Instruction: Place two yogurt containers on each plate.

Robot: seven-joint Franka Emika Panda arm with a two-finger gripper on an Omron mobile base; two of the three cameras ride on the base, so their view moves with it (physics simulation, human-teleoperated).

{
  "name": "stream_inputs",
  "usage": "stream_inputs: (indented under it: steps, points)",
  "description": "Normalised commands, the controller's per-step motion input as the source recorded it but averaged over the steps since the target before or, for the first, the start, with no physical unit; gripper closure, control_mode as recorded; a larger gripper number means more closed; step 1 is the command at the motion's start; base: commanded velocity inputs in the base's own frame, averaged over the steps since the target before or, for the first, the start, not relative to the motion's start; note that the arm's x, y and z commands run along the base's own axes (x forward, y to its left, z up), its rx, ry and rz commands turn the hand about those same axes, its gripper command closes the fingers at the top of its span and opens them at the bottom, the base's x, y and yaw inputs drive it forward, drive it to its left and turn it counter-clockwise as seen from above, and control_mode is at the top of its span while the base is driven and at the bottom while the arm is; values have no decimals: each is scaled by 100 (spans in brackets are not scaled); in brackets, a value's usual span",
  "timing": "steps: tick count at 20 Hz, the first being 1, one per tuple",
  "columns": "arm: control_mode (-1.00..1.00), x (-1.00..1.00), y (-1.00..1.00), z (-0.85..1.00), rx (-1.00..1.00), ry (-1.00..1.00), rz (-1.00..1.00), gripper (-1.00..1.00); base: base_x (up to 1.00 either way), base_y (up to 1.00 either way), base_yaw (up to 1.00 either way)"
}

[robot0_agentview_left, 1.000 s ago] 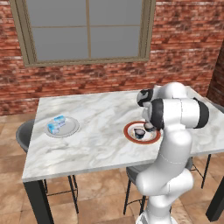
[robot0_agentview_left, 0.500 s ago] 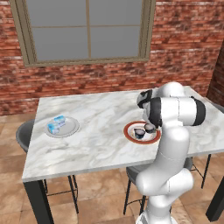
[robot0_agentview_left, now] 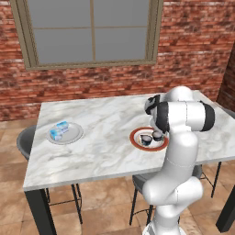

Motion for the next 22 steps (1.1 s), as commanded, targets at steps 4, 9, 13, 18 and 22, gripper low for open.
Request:
stream_inputs:
  steps: [4,9,13,18,22]
  points:
    - [-100,-21,-5,15,0,0,0,-100,0,0,0]
    - [-100,-37,0,34,3,-7,0,-100,0,0,0]
    - [-100,-22,3,45,1,-4,-3,-100,0,0,0]
    - [-100,-19,10,45,0,-7,-5,-100,0,0,0]
    - [-100,-18,21,46,0,-9,-3,-100,0,0,0]
